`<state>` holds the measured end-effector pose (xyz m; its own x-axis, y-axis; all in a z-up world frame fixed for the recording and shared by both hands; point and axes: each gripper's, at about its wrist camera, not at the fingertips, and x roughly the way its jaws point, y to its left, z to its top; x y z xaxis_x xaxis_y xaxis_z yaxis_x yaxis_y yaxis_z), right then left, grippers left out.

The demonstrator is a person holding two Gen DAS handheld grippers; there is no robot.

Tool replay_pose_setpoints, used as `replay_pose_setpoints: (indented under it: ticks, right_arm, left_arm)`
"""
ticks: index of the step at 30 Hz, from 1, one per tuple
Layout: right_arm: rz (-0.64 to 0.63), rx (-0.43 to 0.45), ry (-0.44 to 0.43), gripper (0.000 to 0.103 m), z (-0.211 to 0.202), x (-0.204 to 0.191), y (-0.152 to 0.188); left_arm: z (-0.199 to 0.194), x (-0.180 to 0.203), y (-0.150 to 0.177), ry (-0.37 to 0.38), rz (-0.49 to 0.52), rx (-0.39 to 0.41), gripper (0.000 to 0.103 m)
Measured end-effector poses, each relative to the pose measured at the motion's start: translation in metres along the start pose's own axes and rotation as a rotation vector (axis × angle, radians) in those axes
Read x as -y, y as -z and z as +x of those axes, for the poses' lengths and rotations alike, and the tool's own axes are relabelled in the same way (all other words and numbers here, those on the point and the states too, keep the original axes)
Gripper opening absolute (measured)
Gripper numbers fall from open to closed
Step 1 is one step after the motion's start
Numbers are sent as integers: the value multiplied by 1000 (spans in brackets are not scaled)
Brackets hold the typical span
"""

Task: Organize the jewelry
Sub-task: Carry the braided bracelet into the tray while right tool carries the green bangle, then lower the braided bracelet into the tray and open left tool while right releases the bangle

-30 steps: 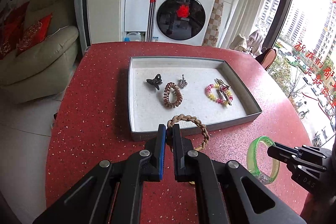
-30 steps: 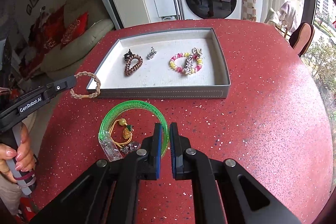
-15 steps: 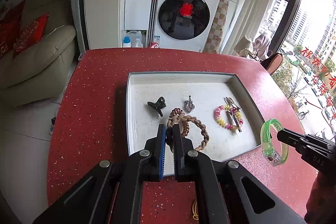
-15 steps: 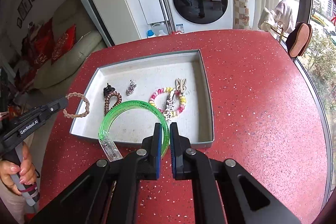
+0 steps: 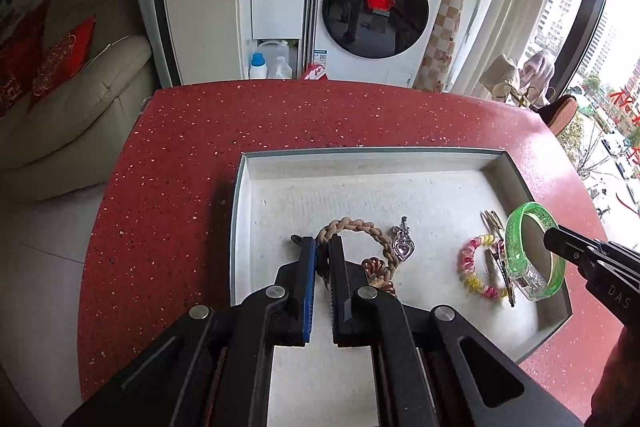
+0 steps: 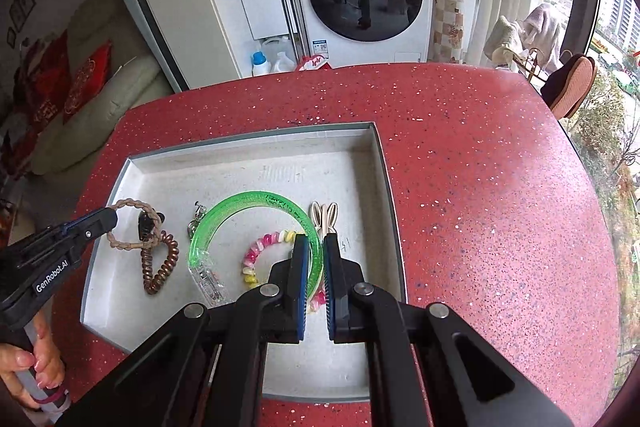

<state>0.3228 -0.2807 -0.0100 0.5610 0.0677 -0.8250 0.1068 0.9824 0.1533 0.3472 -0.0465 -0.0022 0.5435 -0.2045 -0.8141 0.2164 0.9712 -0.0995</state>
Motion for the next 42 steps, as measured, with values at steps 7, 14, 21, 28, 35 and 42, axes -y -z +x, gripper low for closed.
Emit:
replay_pose_setpoints:
  ticks: [7,14,21,28,35,42]
  right_arm:
    - [24,-32,21,8,29,4,1]
    - [11,-11,19,11,30,3,3]
    - [23,8,-26,30,21,-1,7]
    - [40,50,-55,49,4,-3,10]
    - [43,70,-73,52,-7,-3,13]
    - [48,80,-93,52,-17,-5,19]
  left_arm:
    - [26,6,9,-34,24,-40,25]
    - [33,18,19,-91,86,-38,25]
    - [29,28,25,-130,124,-17,25]
    - [24,25,25,-135,105,-7,25]
    - [18,23,26,-135,99,6,25]
    - [7,26,25,-128,98,40,25]
